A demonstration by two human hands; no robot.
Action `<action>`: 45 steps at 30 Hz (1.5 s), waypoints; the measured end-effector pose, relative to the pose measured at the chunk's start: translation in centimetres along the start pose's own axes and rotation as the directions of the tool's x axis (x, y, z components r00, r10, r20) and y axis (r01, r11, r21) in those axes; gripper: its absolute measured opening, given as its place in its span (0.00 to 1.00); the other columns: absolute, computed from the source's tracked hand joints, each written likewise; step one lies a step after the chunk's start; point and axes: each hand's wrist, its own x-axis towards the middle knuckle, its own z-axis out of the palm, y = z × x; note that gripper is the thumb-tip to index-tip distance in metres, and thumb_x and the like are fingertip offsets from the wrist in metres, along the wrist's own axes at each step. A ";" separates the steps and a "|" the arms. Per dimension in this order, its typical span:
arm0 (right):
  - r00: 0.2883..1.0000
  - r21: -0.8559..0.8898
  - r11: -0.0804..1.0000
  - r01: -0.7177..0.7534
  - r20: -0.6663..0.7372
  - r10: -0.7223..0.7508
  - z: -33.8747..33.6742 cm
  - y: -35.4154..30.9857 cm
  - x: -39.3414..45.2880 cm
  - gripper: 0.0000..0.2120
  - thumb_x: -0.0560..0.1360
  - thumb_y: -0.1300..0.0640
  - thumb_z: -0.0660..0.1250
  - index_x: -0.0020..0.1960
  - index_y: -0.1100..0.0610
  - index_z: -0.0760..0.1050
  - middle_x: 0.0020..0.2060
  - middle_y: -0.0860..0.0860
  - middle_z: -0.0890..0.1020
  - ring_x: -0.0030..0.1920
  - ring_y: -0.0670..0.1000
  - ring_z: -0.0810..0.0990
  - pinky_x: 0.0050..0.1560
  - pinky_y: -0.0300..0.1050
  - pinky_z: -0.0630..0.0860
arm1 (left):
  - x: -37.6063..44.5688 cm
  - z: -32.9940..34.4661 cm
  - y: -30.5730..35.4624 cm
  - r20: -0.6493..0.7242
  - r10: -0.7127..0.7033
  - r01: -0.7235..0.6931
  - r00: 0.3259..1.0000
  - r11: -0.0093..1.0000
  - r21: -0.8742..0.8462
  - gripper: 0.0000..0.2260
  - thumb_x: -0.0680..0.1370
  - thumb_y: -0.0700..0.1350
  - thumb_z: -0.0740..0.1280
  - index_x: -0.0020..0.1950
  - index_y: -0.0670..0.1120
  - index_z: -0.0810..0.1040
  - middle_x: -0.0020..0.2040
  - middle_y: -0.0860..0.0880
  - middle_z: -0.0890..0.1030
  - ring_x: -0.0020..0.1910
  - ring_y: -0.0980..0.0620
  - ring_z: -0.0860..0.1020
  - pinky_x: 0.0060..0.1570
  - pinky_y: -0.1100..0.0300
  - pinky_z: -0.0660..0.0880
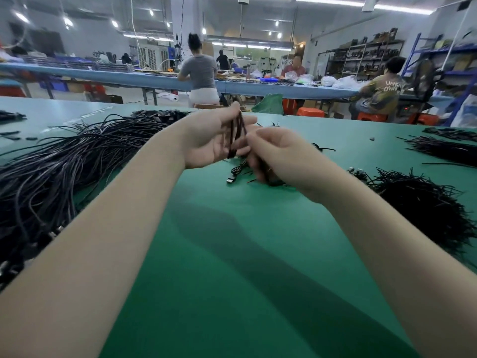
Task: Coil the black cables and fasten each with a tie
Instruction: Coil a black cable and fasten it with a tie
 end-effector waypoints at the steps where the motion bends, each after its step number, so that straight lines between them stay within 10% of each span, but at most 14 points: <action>1: 0.998 0.001 1.000 0.001 0.059 -0.001 0.7 0.1 -0.2 0.13 0.82 0.55 0.58 0.47 0.59 0.79 0.26 0.45 0.77 0.27 0.45 0.77 0.30 0.37 0.72 | -0.1 -0.2 0.2 0.013 0.051 -0.050 0.999 0.996 -0.068 0.19 0.84 0.52 0.53 0.61 0.41 0.77 0.49 0.48 0.85 0.45 0.54 0.84 0.42 0.63 0.79; 3: 0.995 0.041 0.999 -0.028 0.101 0.024 1.6 1.0 -0.3 0.13 0.82 0.54 0.58 0.47 0.57 0.79 0.29 0.46 0.79 0.32 0.47 0.80 0.41 0.44 0.73 | -0.5 -0.4 0.5 0.089 0.128 -0.115 0.988 0.983 -0.142 0.20 0.83 0.52 0.53 0.61 0.43 0.78 0.51 0.48 0.84 0.50 0.53 0.83 0.42 0.62 0.80; 9: 0.980 0.074 0.978 -0.195 -0.017 0.197 0.8 4.1 -0.2 0.12 0.80 0.48 0.61 0.50 0.52 0.81 0.45 0.47 0.85 0.47 0.47 0.80 0.51 0.43 0.73 | -0.6 0.4 0.4 0.099 0.129 -0.104 0.987 0.969 -0.225 0.15 0.83 0.53 0.53 0.40 0.50 0.70 0.25 0.56 0.67 0.24 0.61 0.68 0.27 0.68 0.68; 12: 0.956 0.351 0.891 -0.287 0.041 0.291 0.1 4.0 0.2 0.11 0.80 0.47 0.60 0.52 0.51 0.79 0.45 0.47 0.85 0.46 0.48 0.82 0.52 0.45 0.76 | -0.2 0.8 -0.4 0.184 0.078 -0.026 0.980 0.962 -0.272 0.16 0.83 0.54 0.52 0.39 0.50 0.69 0.25 0.56 0.64 0.22 0.61 0.64 0.26 0.69 0.65; 17: 0.943 0.513 0.804 -0.301 0.032 0.333 0.5 3.9 0.2 0.05 0.79 0.56 0.64 0.47 0.56 0.77 0.32 0.47 0.82 0.32 0.45 0.82 0.53 0.48 0.79 | 0.8 1.2 -2.3 0.140 -0.040 0.066 0.989 0.980 -0.186 0.16 0.83 0.51 0.54 0.39 0.47 0.72 0.33 0.53 0.75 0.32 0.56 0.76 0.36 0.64 0.77; 21: 0.923 0.504 0.808 -0.304 -0.052 0.380 0.3 4.6 0.3 0.06 0.79 0.58 0.64 0.47 0.54 0.79 0.33 0.48 0.82 0.30 0.44 0.80 0.57 0.51 0.78 | 1.2 0.4 -2.5 -0.084 -0.085 0.100 0.993 0.976 0.195 0.16 0.82 0.54 0.57 0.40 0.49 0.75 0.35 0.52 0.78 0.32 0.55 0.74 0.35 0.63 0.71; 26: 0.940 0.417 0.858 -0.299 -0.025 0.340 0.2 4.6 0.3 0.11 0.81 0.51 0.61 0.46 0.53 0.79 0.34 0.45 0.83 0.34 0.46 0.82 0.53 0.50 0.79 | 1.7 0.9 -3.2 -0.077 -0.047 0.044 0.996 0.999 -0.031 0.15 0.83 0.52 0.56 0.40 0.48 0.75 0.51 0.49 0.82 0.42 0.52 0.78 0.50 0.58 0.72; 45: 0.987 -0.349 0.924 -0.157 -0.095 0.132 2.1 5.6 0.4 0.17 0.81 0.46 0.55 0.58 0.59 0.69 0.41 0.53 0.77 0.39 0.56 0.76 0.39 0.52 0.75 | 3.4 2.8 -6.2 -0.240 0.017 -0.017 0.971 1.000 0.003 0.14 0.82 0.52 0.59 0.39 0.50 0.76 0.35 0.54 0.76 0.36 0.56 0.72 0.39 0.65 0.69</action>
